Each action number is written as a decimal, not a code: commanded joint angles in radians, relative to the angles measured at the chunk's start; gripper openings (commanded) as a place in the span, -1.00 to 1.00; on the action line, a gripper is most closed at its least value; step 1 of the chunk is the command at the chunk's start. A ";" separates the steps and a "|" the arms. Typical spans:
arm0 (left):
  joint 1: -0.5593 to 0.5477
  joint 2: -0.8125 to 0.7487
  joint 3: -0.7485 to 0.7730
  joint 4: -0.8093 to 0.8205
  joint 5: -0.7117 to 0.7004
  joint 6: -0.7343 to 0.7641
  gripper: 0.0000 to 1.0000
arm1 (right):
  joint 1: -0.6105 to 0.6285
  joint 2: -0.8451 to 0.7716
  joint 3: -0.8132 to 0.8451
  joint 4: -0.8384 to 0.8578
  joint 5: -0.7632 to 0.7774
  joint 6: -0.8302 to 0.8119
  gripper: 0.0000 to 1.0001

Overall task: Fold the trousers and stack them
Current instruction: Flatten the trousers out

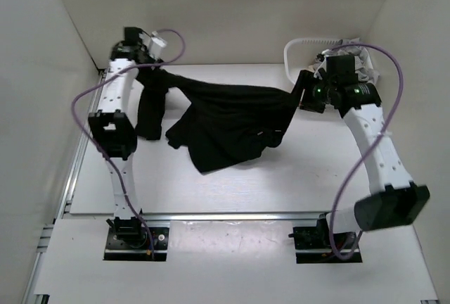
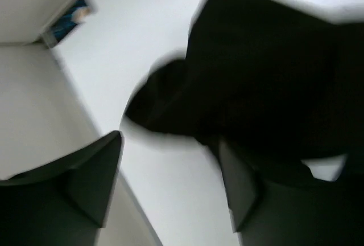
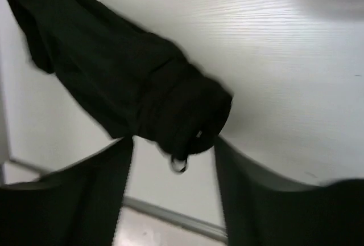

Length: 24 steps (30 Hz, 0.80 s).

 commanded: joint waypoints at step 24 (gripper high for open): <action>-0.238 -0.307 -0.951 0.265 0.105 -0.094 1.00 | -0.139 0.342 -0.412 0.444 -0.077 0.082 0.83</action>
